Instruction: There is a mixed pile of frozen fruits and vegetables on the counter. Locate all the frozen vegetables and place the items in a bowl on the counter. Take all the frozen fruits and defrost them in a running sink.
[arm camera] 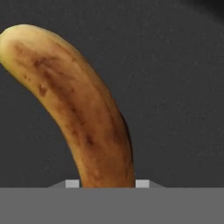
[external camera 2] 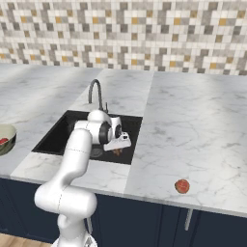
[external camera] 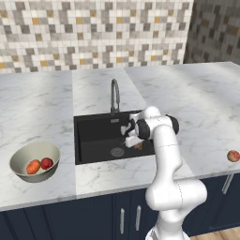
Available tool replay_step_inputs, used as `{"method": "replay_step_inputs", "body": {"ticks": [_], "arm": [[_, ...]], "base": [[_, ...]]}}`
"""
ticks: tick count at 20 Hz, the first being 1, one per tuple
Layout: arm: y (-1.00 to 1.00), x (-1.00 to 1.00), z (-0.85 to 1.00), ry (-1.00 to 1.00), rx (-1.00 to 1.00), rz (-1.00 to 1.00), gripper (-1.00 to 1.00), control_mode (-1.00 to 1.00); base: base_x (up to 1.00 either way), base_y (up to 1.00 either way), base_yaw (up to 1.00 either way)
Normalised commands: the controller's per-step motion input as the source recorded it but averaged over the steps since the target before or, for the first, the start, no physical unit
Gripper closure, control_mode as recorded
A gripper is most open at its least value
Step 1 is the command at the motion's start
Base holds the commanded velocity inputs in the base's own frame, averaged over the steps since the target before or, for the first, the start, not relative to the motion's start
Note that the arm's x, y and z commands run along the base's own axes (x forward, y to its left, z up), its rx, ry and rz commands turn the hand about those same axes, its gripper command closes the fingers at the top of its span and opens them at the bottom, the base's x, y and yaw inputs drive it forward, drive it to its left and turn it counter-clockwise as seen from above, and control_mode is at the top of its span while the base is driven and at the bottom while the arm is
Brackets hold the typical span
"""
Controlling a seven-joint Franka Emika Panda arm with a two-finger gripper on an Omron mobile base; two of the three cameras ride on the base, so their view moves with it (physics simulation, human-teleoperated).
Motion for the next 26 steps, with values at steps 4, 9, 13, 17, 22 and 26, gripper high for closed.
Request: {"method": "replay_step_inputs", "body": {"ticks": [4,9,13,17,22,26], "arm": [[0.01,0.3,-0.23,0.0,0.02,0.0,-1.0,-1.0],[0.03,0.05,-0.04,0.01,0.0,0.0,-1.0,-1.0],[0.09,-0.01,0.18,0.06,0.0,-0.02,-1.0,-1.0],[0.0,-0.1,0.27,0.03,0.0,-0.05,-1.0,-1.0],[0.04,-0.19,0.38,0.0,-0.01,-0.04,-1.0,-1.0],[0.1,-0.21,0.43,0.0,-0.02,-0.01,-1.0,-1.0]], "base": [[0.0,0.0,0.0],[0.0,0.0,0.0],[0.0,0.0,0.0],[0.0,0.0,0.0],[0.0,0.0,0.0],[0.0,0.0,0.0]]}}
